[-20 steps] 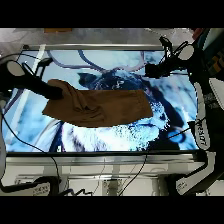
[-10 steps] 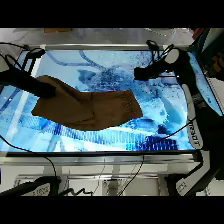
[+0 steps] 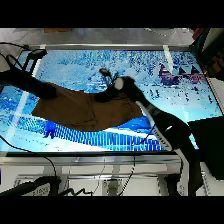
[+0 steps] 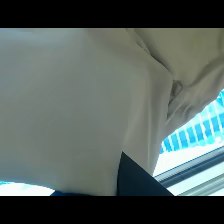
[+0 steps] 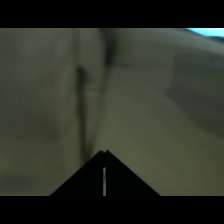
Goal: Fold the clothes and pants, and hang the long-sleeved shirts on hangers.
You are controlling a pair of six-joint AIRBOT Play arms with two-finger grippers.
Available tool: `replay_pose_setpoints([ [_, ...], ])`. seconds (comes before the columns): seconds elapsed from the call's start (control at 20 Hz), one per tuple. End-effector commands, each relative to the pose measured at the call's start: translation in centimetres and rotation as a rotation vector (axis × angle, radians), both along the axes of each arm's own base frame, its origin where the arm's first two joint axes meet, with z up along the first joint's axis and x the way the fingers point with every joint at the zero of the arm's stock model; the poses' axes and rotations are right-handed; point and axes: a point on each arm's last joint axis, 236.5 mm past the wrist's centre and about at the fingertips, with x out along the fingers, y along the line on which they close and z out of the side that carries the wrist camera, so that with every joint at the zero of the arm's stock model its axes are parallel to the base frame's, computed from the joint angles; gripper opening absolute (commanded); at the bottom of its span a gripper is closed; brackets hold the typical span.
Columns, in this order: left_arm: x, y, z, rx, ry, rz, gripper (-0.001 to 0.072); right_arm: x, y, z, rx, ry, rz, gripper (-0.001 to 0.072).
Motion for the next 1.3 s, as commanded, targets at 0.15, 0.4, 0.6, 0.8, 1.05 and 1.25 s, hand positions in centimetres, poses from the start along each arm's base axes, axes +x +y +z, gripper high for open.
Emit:
replay_pose_setpoints([
  [0.15, 0.8, -1.4, 0.7, -0.060, -0.039, -0.007, 0.0013, -6.3, 9.7, -2.9, 0.049, -0.050, 0.110, 0.0029],
  [0.4, 1.1, -5.8, 1.5, -0.240, -0.033, -0.058, 0.0013, -4.8, 7.5, -3.2, -0.024, -0.083, 0.114, 0.0029],
  [0.6, 1.3, -9.7, -1.2, -0.246, 0.031, -0.138, 0.0013, 2.4, -3.0, -1.4, -0.221, -0.178, 0.046, 0.0029],
  [0.8, 4.0, -17.5, -3.7, -0.277, -0.061, -0.212, 0.0013, 8.6, -18.2, 2.5, -0.364, -0.180, -0.160, 0.0030],
  [1.05, 7.2, -30.6, -6.1, -0.369, -0.315, -0.266, 0.0014, 9.7, -31.6, 7.5, -0.380, -0.121, -0.387, 0.0030],
  [1.25, 5.7, -35.7, -10.3, -0.329, -0.341, -0.346, 0.0701, 9.1, -36.1, 9.4, -0.387, -0.103, -0.464, 0.0030],
])
